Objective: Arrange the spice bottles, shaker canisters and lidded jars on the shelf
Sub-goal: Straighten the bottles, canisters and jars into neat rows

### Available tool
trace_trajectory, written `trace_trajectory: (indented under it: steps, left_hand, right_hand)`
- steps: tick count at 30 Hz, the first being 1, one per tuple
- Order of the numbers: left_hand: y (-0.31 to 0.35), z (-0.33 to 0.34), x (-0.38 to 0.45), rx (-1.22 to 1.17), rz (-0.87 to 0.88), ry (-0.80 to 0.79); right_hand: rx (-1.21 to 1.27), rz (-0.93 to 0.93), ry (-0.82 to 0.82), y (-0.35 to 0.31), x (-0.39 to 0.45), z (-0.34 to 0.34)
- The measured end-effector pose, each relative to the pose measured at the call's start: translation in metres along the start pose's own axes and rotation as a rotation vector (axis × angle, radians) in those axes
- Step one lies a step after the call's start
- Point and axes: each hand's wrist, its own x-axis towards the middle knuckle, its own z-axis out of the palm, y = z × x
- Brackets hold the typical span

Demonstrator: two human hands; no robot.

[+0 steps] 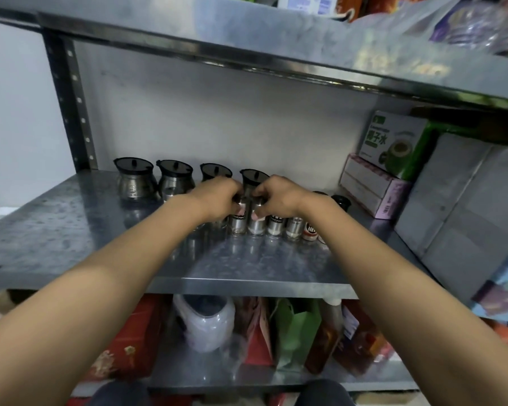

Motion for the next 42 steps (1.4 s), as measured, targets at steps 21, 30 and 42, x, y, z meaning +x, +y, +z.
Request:
trace_trajectory:
  steps: [21,30,42]
  left_hand:
    - [-0.056,-0.039,-0.037,0.012,-0.057,0.092]
    - [-0.069,-0.034,-0.039,0.14,-0.018,0.031]
    - [-0.066,-0.031,-0.035,0.091,-0.022,0.059]
  right_hand:
    - [0.165,-0.131,0.238,-0.053,0.014,0.022]
    - [0.008,-0.107,0.087,-0.074,0.04,0.034]
    - [0.129,-0.064,0.043,-0.071,0.037,0.016]
